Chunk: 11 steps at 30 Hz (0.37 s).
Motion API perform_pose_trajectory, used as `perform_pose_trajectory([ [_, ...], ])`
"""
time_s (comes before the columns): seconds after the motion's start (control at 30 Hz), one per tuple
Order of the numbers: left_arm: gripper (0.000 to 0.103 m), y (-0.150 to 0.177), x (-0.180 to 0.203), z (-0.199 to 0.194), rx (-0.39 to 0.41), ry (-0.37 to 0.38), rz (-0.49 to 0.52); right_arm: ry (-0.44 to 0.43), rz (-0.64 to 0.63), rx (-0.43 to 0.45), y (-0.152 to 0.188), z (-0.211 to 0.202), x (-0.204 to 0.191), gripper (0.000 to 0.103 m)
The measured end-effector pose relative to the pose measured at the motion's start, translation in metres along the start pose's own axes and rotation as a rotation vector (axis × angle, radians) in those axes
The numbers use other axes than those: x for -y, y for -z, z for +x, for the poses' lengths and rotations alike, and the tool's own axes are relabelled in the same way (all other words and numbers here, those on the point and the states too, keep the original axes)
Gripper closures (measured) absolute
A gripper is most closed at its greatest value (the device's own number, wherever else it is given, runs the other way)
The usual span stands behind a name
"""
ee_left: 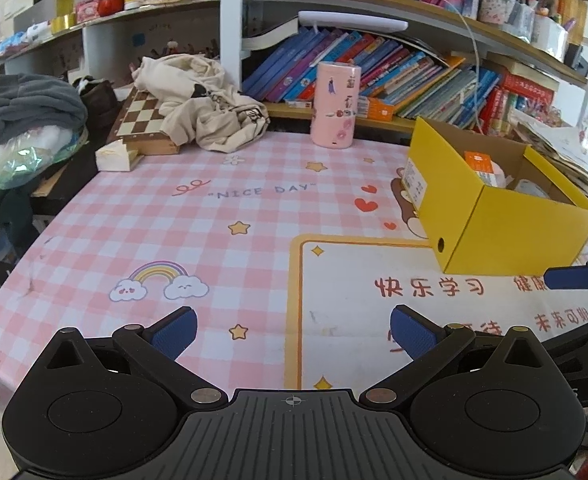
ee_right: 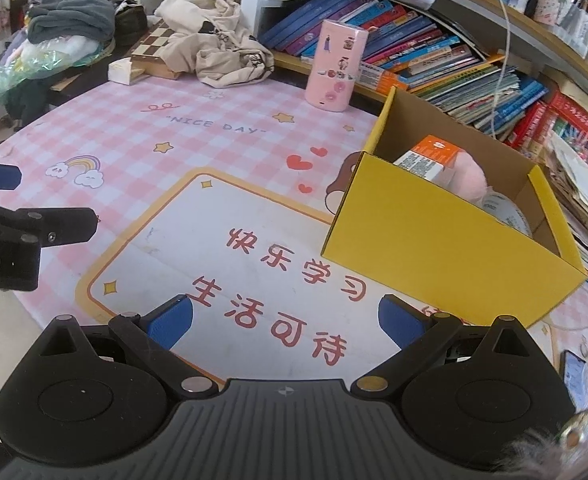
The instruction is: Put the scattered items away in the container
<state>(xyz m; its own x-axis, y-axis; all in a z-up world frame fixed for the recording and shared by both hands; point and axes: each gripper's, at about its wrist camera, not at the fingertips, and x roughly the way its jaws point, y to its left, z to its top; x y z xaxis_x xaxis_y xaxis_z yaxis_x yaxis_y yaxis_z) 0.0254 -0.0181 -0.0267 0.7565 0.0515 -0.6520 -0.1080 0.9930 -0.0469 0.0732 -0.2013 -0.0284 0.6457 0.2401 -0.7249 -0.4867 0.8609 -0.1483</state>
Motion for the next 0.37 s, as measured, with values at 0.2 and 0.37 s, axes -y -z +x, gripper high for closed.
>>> perform_pose_trajectory([
  [0.2,0.0,-0.005,0.016,0.004,0.0,-0.026,-0.027,-0.062,-0.033,0.01,-0.004,0.01,0.019,0.003],
  [0.37,0.0,-0.011,0.035,0.012,-0.005,-0.059,-0.042,-0.121,-0.077,0.004,-0.009,0.021,0.039,0.003],
])
